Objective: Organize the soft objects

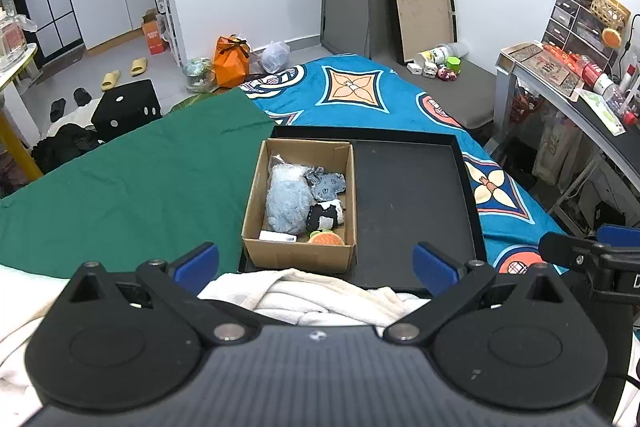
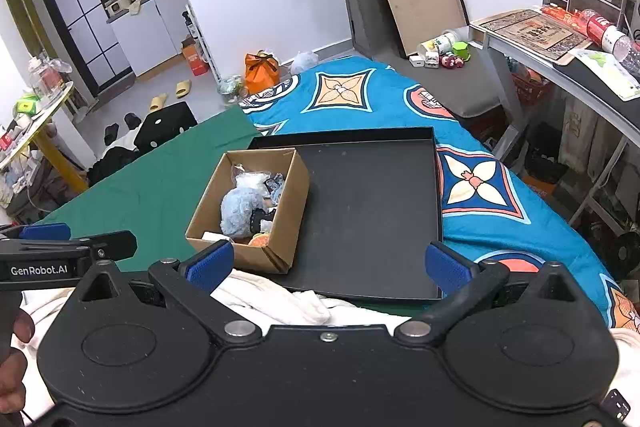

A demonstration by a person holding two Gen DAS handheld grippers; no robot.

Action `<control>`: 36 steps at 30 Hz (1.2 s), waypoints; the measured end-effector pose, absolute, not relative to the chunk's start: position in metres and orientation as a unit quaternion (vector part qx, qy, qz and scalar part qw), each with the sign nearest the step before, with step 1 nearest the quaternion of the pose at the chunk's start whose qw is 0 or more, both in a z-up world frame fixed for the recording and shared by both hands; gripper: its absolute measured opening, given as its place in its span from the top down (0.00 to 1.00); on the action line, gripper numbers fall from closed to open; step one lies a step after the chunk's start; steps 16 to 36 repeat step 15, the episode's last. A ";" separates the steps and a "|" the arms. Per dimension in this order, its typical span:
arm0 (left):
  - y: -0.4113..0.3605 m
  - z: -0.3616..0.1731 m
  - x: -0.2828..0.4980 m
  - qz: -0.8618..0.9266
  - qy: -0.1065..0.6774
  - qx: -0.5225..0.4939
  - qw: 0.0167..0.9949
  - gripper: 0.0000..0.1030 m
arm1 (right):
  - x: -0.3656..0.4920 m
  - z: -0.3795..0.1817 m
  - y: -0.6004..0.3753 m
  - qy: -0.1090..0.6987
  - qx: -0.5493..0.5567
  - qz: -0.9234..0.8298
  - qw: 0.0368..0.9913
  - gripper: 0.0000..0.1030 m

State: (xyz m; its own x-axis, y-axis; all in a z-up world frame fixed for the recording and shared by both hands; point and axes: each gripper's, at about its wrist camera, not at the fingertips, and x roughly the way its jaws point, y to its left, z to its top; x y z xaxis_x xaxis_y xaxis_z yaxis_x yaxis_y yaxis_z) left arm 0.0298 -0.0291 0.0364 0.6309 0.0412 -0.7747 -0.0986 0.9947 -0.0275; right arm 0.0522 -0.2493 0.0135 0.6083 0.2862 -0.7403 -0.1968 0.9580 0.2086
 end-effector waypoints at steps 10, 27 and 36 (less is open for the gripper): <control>-0.033 0.034 0.029 0.036 0.423 -0.026 0.905 0.01 | 0.053 0.013 -0.249 0.423 0.052 0.134 0.894 0.00; -0.033 0.034 0.030 0.035 0.424 -0.026 0.905 0.01 | 0.053 0.013 -0.249 0.426 0.053 0.134 0.893 0.00; -0.033 0.034 0.030 0.035 0.424 -0.026 0.905 0.01 | 0.053 0.013 -0.249 0.426 0.053 0.134 0.893 0.00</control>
